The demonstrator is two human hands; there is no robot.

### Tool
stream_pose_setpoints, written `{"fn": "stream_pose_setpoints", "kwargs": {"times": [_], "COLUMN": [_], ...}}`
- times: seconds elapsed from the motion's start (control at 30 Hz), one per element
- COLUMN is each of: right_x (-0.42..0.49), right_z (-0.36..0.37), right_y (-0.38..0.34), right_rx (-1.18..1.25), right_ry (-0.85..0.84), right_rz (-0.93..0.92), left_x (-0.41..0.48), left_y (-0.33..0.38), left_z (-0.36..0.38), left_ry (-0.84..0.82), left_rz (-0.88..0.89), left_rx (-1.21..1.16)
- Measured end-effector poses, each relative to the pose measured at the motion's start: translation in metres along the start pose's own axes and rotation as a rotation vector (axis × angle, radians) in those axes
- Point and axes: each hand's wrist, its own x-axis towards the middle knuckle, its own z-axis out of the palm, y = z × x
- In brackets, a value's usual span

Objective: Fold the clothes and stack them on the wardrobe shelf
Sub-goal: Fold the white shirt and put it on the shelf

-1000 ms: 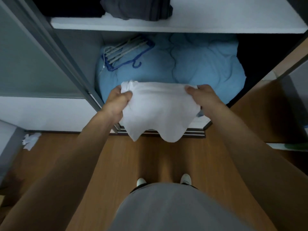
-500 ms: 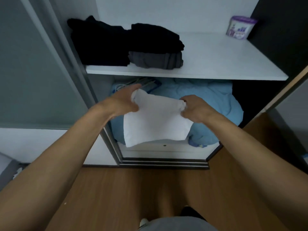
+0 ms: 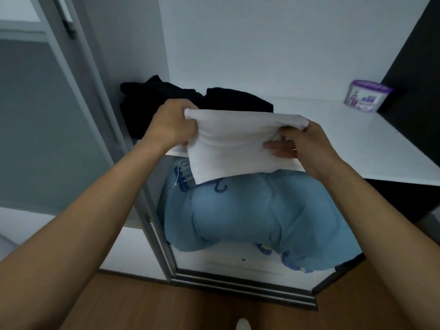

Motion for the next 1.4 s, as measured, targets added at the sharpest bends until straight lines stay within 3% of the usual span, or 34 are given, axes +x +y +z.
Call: {"fn": "stream_pose_setpoints", "kwargs": {"times": [0.1,0.23,0.33,0.4,0.5,0.57,0.63,0.77,0.9,0.97,1.1,1.17,1.27,1.4], "right_x": [0.045,0.112,0.160,0.183,0.204,0.214,0.227,0.239,0.244,0.250,0.267,0.269,0.264,0.267], "right_z": [-0.007,-0.010,-0.021,-0.026,-0.028,-0.030,-0.031,-0.028,-0.033,-0.035,-0.039,-0.039,-0.037,-0.027], "right_y": [-0.012,-0.051,-0.055,-0.033,0.014,0.035,0.044,0.055,0.060,0.053,0.046,0.055,0.071,0.040], "right_rx": [0.236,0.539,0.791,0.610,-0.088,-0.337,-0.331,-0.280,-0.465,-0.549,-0.537,-0.634,-0.798,-0.897], "right_ry": [-0.004,0.034,-0.087,-0.063,-0.008,0.024,0.102,0.084,-0.038,-0.025,0.144,0.124,-0.103,0.054], "right_rz": [-0.059,-0.216,-0.180,-0.093,0.222,0.325,0.247,0.260,0.244,0.177,0.061,0.087,0.196,-0.065], "left_x": [0.043,0.102,0.120,0.125,0.125,0.134,0.152,0.176,0.190,0.202,0.229,0.237,0.230,0.213], "left_y": [0.021,0.068,0.074,0.049,0.001,-0.017,-0.015,-0.013,-0.014,-0.007,0.010,0.006,-0.025,-0.039], "left_z": [0.005,0.000,0.007,0.028,0.062,0.074,0.078,0.090,0.084,0.077,0.074,0.085,0.106,0.095], "left_ry": [0.026,0.358,0.427,0.342,0.029,0.105,0.205,0.045,-0.103,-0.076,0.147,0.157,-0.006,0.124], "left_rz": [-0.121,0.096,0.279,0.188,-0.224,-0.294,-0.286,-0.358,-0.386,-0.316,-0.117,-0.144,-0.288,-0.257], "left_rx": [-0.419,-0.618,-0.598,-0.450,-0.221,-0.203,-0.165,0.003,0.067,0.138,0.247,0.308,0.406,0.427]}}
